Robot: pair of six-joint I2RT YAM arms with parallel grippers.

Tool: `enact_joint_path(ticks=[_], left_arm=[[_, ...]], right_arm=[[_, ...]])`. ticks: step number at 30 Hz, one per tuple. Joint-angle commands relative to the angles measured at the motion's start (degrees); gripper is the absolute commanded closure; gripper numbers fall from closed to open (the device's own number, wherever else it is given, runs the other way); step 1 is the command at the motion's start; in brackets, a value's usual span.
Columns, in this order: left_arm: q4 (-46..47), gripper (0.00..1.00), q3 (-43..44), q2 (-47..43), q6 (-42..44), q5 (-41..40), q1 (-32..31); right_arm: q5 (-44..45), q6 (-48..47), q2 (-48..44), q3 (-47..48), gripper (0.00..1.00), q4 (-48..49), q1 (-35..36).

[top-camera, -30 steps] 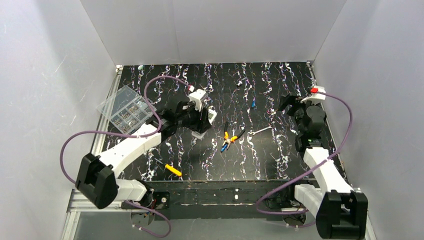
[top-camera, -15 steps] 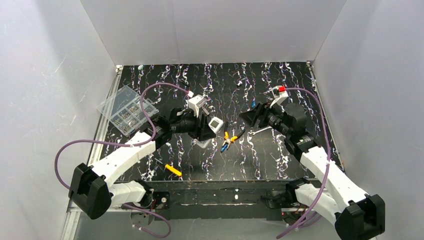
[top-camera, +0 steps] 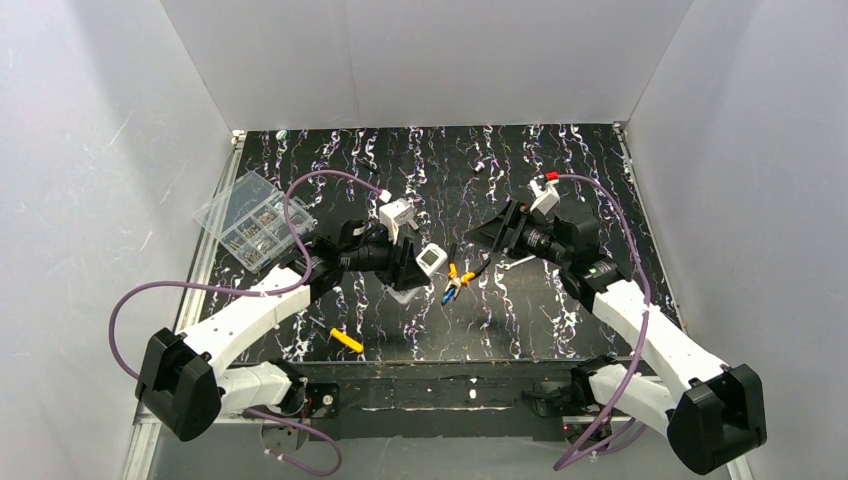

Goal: Load the batteries into the remote control

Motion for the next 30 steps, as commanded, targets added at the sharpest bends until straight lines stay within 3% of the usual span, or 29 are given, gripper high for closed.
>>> enact_joint_path(ticks=[1, 15, 30], left_arm=[[-2.03, 1.0, 0.17, -1.2, 5.03, 1.33, -0.17], [-3.05, 1.0, 1.33, 2.54, 7.95, 1.11, -2.59], [-5.64, 0.98, 2.51, 3.67, 10.65, -0.37, -4.06]], right_arm=[[-4.52, 11.96, 1.23, -1.02, 0.21, 5.84, 0.45], [-7.15, 17.44, 10.65, 1.35, 0.23, 6.68, 3.32], [-12.01, 15.55, 17.38, 4.32, 0.42, 7.88, 7.81]])
